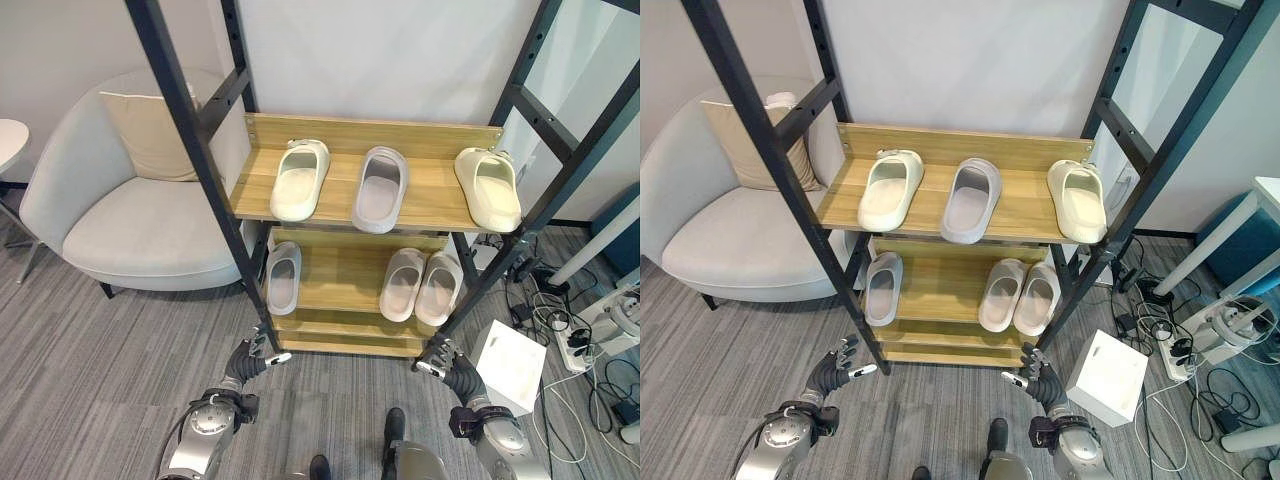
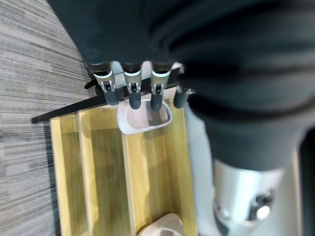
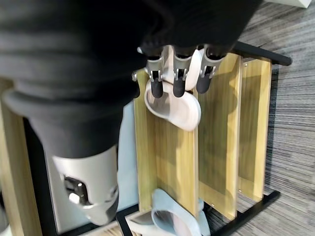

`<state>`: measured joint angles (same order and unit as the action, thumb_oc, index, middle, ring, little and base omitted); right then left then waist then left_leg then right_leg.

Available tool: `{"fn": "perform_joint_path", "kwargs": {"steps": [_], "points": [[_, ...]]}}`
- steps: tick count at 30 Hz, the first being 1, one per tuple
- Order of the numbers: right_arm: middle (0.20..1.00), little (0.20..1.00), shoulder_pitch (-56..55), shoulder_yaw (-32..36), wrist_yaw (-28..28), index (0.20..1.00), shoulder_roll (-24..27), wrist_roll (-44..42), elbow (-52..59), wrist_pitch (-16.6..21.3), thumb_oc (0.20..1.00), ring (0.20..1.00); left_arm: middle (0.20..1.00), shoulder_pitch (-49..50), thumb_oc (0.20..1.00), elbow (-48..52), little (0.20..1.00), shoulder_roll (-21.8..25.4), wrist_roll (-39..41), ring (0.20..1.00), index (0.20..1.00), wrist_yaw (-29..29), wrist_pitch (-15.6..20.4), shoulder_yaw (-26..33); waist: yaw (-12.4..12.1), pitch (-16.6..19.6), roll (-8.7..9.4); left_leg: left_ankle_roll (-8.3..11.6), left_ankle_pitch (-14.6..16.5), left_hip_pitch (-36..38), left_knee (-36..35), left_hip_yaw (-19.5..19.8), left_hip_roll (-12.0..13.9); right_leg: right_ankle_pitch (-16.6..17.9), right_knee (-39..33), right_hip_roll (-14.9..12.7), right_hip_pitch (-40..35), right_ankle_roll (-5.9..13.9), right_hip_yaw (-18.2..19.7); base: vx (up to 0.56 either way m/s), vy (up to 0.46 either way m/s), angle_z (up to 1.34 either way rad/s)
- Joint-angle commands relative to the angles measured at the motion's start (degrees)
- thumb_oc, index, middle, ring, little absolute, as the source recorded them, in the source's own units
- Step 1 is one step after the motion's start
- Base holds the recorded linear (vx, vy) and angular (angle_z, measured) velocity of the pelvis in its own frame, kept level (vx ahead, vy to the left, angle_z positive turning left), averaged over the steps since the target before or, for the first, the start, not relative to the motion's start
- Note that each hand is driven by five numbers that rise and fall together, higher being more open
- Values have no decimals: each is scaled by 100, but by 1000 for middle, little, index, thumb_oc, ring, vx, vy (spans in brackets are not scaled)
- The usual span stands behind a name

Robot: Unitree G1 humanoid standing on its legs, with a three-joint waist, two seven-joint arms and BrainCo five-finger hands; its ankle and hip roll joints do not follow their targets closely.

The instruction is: Arrange the slippers neatly on the shoe rack.

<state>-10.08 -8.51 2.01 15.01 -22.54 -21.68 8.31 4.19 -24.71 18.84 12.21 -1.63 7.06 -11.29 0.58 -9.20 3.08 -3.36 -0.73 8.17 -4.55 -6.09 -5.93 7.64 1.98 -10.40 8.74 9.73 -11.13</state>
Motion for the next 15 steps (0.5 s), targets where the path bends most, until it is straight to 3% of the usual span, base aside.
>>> {"fn": "perform_joint_path", "kwargs": {"steps": [1, 3, 4, 5, 8, 9, 11, 15], "points": [[1000, 1000, 200, 127, 54, 1000, 208, -138, 297, 280, 1000, 1000, 1000, -169, 1000, 408, 1000, 18, -176, 1000, 1000, 42, 349, 36, -6, 42, -42, 473, 280, 129, 362, 140, 585, 232, -48, 355, -433, -197, -1, 155, -133, 36], [1000, 1000, 226, 118, 71, 1000, 292, -202, 309, 294, 1000, 1000, 1000, -214, 1000, 393, 1000, -1, -101, 1000, 1000, 18, 352, 19, -29, -32, -34, 580, 248, -197, 1128, 187, 638, 137, -26, 384, -569, -296, 11, 135, -184, 11], [1000, 1000, 267, 118, 60, 1000, 421, -236, 313, 282, 1000, 1000, 1000, -307, 1000, 309, 1000, -81, 1, 1000, 1000, -77, 374, -17, -108, -167, 27, 716, -8, -833, 2230, 417, 583, -54, 42, 381, -715, -487, 85, 118, -156, 9], [1000, 1000, 255, 130, 64, 1000, 439, -243, 318, 271, 1000, 1000, 1000, -306, 1000, 316, 1000, -91, 17, 1000, 1000, -83, 374, -21, -119, -174, 38, 712, -5, -976, 2260, 426, 614, -109, 25, 370, -775, -499, 74, 168, -101, -6], [1000, 1000, 214, 159, 45, 1000, 460, -263, 330, 280, 1000, 1000, 1000, -276, 1000, 332, 1000, -88, 21, 1000, 1000, -89, 364, -24, -170, -151, 63, 654, 102, -1096, 1775, 269, 802, -211, -49, 333, -908, -454, 68, 117, 34, -21], [1000, 1000, 222, 171, 23, 1000, 463, -277, 309, 294, 1000, 1000, 1000, -273, 1000, 320, 1000, -78, -7, 1000, 1000, -99, 352, -38, -204, -147, 48, 667, -32, -1136, 1502, 261, 919, -241, -66, 328, -947, -432, 75, 169, 112, -11], [1000, 1000, 268, 187, -38, 1000, 484, -289, 264, 307, 1000, 1000, 1000, -282, 1000, 275, 1000, -41, -7, 1000, 1000, -116, 319, -38, -332, -148, -78, 760, -663, -1354, 632, 383, 1223, -384, -99, 429, -1092, -419, 132, 176, 139, -5], [1000, 1000, 163, 184, 19, 1000, 474, -220, 308, 312, 1000, 1000, 1000, -212, 1000, 294, 1000, -68, -44, 1000, 1000, -76, 336, -76, -288, 5, -196, 849, -724, -963, 104, 360, 1224, -430, -162, 478, -1206, -373, 173, 129, 100, -28]]}}
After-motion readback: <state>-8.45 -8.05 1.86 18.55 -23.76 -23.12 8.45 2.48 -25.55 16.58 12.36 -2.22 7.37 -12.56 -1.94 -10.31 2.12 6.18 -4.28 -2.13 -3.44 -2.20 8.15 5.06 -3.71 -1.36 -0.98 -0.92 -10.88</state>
